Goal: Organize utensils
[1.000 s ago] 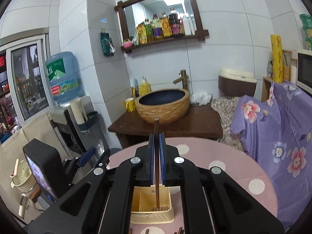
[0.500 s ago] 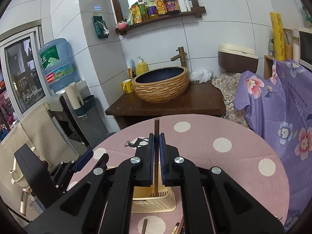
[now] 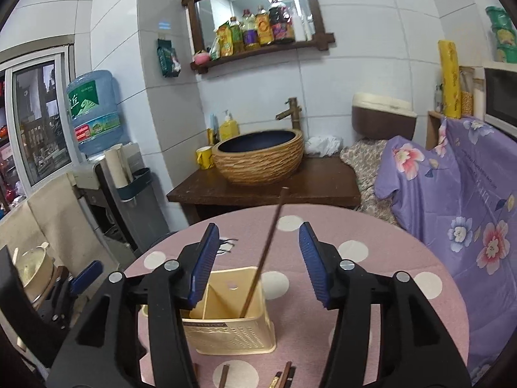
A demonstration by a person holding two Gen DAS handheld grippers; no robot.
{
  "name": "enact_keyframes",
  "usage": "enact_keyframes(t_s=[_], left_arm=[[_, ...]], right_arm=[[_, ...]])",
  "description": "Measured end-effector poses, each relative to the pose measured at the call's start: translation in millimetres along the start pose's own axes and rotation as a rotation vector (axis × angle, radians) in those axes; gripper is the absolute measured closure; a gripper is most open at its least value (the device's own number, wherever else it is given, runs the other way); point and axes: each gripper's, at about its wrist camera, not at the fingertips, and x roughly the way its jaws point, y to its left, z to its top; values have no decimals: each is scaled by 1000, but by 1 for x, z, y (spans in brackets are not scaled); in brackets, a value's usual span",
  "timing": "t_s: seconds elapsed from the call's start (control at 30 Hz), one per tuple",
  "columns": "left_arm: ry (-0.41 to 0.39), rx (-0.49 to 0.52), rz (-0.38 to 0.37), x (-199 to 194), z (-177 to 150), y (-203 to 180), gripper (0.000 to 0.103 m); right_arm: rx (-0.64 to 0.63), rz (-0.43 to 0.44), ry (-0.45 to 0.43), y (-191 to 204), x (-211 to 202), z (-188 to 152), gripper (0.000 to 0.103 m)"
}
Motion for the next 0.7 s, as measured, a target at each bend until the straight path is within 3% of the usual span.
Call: enact_keyframes(t_s=[0.03, 0.27, 0.37, 0.5, 0.63, 0.7], left_arm=[[-5, -1, -1, -5, -3, 1, 17], [-46, 31, -36, -48, -23, 7, 12], [-87, 56, -47, -72, -21, 8, 6], [-144, 94, -55, -99, -14, 8, 5], [-131, 95, -74, -109, -16, 11, 5], [-81, 69, -45, -106, -23, 18, 5]], right_arm=[[5, 4, -13, 1, -6, -2, 34], [-53, 6, -52, 20, -45, -19, 19], [-52, 20, -50, 22, -52, -25, 18], [-19, 3, -35, 17, -60, -32, 18], [-25, -27, -10, 14, -66, -46, 16], [-34, -54, 19, 11, -67, -59, 16]])
